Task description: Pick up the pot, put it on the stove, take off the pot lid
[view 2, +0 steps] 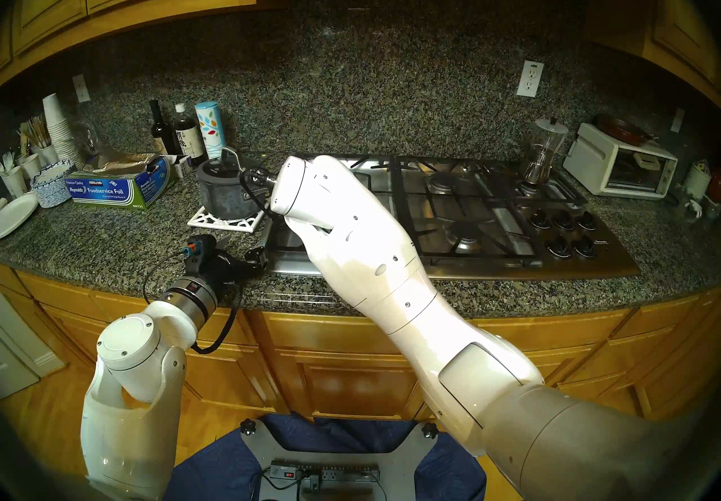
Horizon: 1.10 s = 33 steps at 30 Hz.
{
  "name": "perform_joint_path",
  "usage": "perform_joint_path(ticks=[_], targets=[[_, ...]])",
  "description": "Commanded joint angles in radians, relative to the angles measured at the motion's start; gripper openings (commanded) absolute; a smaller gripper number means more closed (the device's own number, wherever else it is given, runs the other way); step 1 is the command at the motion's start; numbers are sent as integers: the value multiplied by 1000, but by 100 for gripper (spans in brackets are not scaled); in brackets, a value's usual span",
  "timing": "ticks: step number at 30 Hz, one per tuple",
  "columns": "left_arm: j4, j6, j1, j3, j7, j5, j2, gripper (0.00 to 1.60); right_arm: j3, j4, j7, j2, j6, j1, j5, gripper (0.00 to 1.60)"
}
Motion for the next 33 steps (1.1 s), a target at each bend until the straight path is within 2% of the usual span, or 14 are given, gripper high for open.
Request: perform_joint_path(ticks=[1,19,22,23,24,33], targets=[[-31,-10,-16,2,-1,0,0,160,46,-62,-17,8,-7,87,-18,0],[-29,-9,-17,0,-7,5,-5,160,82,-97,16,24,0,112,-29,0],[-29,-9,-17,-1,-8,5,-6,160,88,-106,22,20,1,121,-30,0],[-29,-9,-17,-1,-8,6,-6,160,108,-97,11,-3,-12,105,-42,0],[-28,-9,-17,-1,-9,6,-7,160,91,-111,26,17,0,128,-32,0],[-27,-8,-18,-3,-12,8,-9,160,118,-143,40,-5,-6,137,-49,0]])
